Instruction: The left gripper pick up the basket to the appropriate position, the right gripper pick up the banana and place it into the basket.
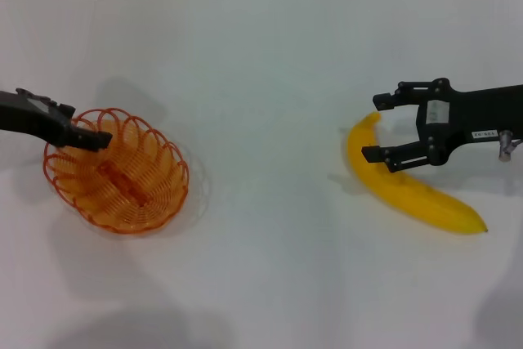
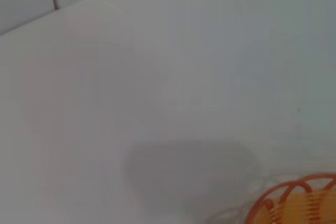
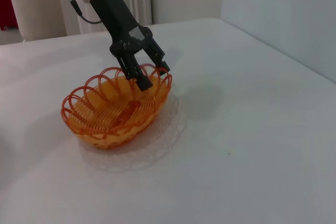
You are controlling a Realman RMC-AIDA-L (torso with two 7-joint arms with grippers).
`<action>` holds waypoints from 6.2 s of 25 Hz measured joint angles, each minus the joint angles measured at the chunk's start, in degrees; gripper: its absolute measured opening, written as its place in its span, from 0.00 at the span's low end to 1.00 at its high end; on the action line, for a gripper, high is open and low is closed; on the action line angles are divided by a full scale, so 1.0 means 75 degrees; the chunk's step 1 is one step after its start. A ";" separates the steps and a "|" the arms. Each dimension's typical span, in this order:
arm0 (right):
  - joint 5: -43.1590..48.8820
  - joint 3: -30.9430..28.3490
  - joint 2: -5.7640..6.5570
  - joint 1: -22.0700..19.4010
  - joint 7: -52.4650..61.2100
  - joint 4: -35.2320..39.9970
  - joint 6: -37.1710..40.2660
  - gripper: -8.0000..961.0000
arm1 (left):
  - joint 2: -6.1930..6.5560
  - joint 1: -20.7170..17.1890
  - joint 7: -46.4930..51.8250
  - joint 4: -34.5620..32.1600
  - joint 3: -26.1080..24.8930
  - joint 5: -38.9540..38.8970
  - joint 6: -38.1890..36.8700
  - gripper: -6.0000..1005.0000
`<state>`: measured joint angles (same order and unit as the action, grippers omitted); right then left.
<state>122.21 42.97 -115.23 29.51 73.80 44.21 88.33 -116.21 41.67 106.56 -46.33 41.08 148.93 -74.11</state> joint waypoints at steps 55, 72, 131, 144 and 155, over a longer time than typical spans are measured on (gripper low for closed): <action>0.0041 -0.0026 -0.0011 -0.0056 -0.0008 -0.0012 -0.0059 0.92 | -0.0007 -0.0061 -0.0174 -0.0345 0.0008 -0.0401 -0.0486 0.11; 0.0047 0.0002 -0.0011 -0.0010 0.0001 -0.0011 -0.0059 0.92 | -0.0036 -0.0015 0.0361 -0.0910 -0.0011 -0.1336 -0.0973 0.08; 0.0249 0.0001 -0.0091 0.0002 -0.0008 -0.0093 -0.0281 0.91 | -0.0047 -0.0030 0.0002 0.2554 -0.0022 -0.3202 0.2267 0.12; 0.0252 0.0001 -0.0094 0.0016 -0.0015 -0.0106 -0.0282 0.91 | -0.0044 -0.0069 -0.0227 0.2604 -0.0033 -0.3208 0.2265 0.15; 0.0261 0.0001 -0.0094 0.0014 -0.0008 -0.0106 -0.0282 0.91 | -0.0051 -0.0150 -0.0422 0.2616 -0.0001 -0.3395 0.2264 0.33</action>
<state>124.17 42.98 -115.93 29.62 73.73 43.41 86.22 -116.60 40.54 103.39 -26.72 41.07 123.47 -57.13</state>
